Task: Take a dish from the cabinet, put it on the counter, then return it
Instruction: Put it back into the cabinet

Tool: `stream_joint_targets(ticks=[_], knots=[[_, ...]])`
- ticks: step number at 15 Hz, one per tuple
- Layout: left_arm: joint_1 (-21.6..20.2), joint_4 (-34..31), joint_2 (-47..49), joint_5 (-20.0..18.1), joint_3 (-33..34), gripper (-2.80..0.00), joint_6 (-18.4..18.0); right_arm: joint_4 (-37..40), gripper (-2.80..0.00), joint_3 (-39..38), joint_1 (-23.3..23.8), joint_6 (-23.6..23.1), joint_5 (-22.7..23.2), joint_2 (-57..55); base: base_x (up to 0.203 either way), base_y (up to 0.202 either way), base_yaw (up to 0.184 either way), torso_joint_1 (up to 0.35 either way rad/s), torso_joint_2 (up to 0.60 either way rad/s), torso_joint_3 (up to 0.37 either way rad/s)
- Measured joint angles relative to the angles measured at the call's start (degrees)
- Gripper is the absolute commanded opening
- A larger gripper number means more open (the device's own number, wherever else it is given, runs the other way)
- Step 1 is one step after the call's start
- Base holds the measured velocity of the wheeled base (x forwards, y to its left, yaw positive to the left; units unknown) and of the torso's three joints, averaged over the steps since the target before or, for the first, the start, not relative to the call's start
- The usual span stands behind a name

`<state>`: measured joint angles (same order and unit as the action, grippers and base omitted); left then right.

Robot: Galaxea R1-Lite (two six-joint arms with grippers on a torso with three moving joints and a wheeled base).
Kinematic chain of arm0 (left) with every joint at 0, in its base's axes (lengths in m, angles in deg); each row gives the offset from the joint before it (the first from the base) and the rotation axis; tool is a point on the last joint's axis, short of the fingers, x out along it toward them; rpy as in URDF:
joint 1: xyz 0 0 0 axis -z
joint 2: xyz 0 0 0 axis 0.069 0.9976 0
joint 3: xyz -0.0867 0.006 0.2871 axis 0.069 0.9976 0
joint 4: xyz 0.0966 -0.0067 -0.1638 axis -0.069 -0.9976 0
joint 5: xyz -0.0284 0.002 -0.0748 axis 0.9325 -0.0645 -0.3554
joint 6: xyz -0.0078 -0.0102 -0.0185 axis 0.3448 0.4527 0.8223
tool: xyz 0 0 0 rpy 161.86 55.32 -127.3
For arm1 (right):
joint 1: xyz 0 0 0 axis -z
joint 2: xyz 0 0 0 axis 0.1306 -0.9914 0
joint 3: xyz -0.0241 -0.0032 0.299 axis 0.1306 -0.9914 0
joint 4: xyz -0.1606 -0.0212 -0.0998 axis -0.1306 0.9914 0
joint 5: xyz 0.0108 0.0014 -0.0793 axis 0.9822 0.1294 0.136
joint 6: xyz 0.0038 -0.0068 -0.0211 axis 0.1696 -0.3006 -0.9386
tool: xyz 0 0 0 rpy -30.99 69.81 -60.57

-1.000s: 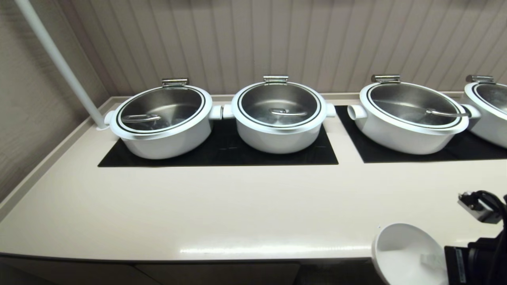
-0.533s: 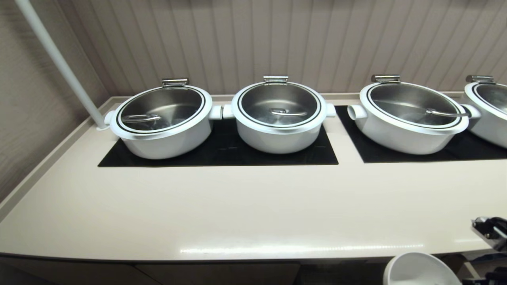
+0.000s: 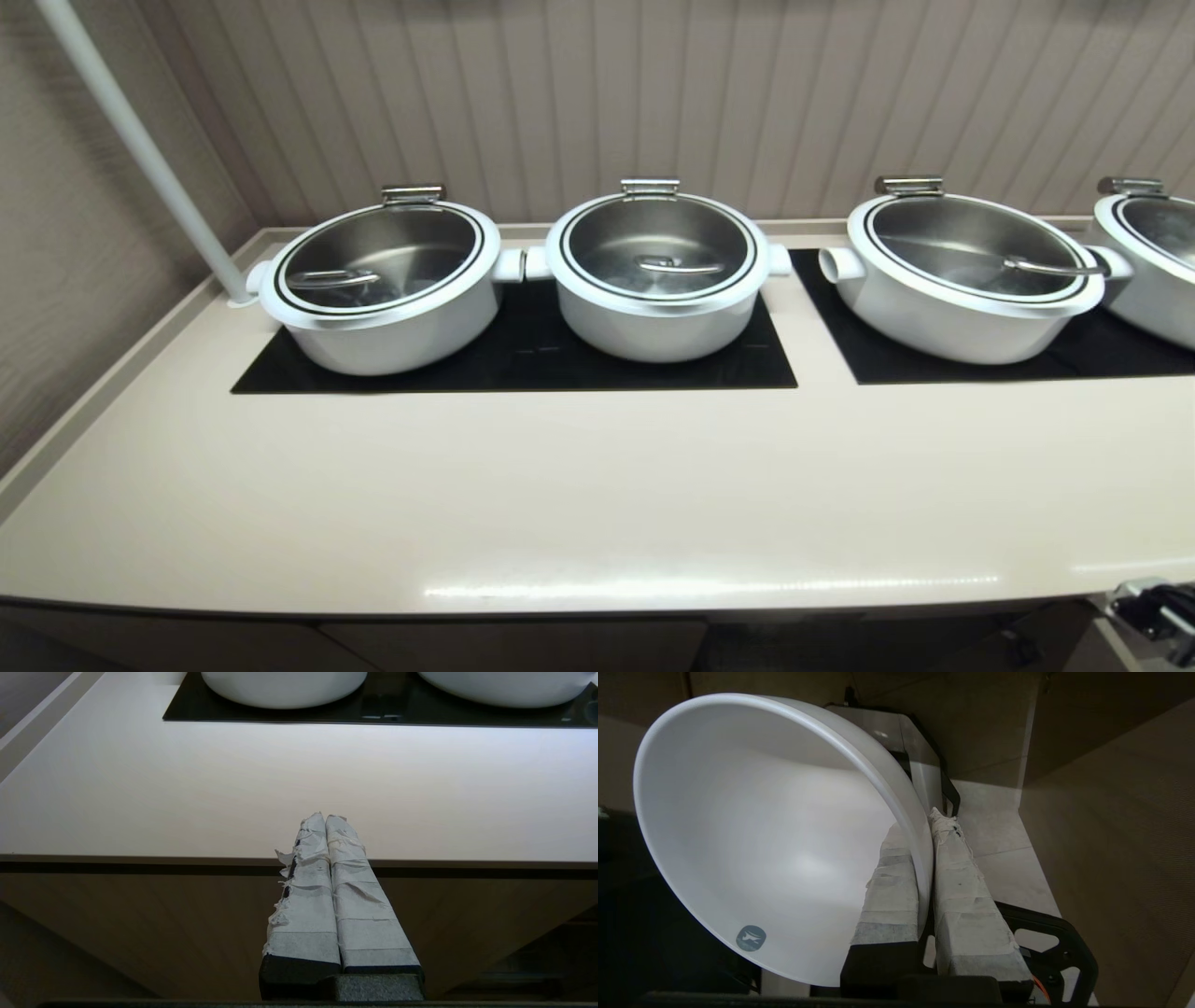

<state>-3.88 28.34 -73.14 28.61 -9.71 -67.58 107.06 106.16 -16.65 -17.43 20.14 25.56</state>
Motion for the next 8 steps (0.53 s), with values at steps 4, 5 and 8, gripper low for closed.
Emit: stream_joint_targets(ticks=[4, 5, 8], knots=[[0.0, 0.0, 0.0, 0.0, 0.0, -2.80, 0.0, -0.3, -2.80, -4.0, -0.4, -5.3, 2.8, 0.6, 0.000, 0.000, 0.000, 0.000, 0.00, 0.000], [0.0, 0.0, 0.0, 0.1, 0.0, -2.80, 0.0, -0.5, -2.80, -4.5, -0.4, -5.3, 3.0, 0.7, 0.000, 0.000, 0.000, 0.000, 0.00, 0.000], [0.0, 0.0, 0.0, 0.0, 0.0, -2.80, 0.0, -0.7, -2.80, -5.1, -0.3, -5.3, 3.7, 0.9, 0.000, 0.000, 0.000, 0.000, 0.00, 0.000]])
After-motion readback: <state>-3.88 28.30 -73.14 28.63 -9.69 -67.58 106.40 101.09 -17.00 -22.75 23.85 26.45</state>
